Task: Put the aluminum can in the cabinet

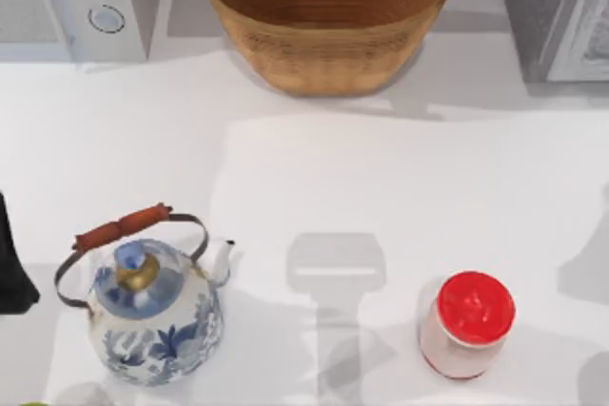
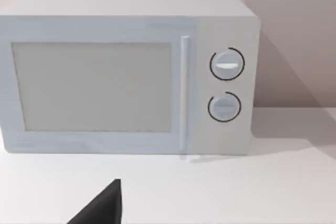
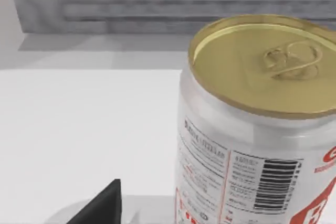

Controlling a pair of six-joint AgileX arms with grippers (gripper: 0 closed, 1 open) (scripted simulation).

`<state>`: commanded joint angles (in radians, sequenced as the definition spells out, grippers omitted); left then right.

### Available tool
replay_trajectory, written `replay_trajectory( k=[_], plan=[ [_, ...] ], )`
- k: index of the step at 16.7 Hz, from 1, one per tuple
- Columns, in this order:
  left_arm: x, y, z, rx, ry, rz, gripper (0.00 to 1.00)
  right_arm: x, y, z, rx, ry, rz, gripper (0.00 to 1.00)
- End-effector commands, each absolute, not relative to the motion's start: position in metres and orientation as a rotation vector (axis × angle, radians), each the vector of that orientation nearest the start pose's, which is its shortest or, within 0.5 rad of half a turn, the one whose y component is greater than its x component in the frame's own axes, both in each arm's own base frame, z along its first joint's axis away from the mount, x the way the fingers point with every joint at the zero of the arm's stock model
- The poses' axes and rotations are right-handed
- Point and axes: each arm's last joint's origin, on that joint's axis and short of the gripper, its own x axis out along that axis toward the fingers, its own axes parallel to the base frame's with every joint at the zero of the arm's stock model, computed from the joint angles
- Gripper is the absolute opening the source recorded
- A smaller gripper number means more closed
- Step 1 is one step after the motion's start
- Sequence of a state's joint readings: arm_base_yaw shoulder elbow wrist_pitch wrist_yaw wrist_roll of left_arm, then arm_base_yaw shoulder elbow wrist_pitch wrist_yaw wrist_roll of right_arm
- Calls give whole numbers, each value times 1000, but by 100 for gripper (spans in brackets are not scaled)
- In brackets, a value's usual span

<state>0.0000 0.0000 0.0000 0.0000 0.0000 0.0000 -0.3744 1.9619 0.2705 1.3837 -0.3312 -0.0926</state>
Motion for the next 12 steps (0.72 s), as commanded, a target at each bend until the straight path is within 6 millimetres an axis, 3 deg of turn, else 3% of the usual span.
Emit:
replay_trajectory(
  k=[4, 7, 12],
  plan=[
    [106, -1, 160, 0, 0, 0, 100, 261, -89, 57, 2, 292, -11, 100],
    [106, -1, 160, 0, 0, 0, 100, 280, -82, 50, 2, 292, -10, 100],
    [106, -1, 160, 0, 0, 0, 100, 286, -75, 46, 2, 294, -8, 100]
  ],
)
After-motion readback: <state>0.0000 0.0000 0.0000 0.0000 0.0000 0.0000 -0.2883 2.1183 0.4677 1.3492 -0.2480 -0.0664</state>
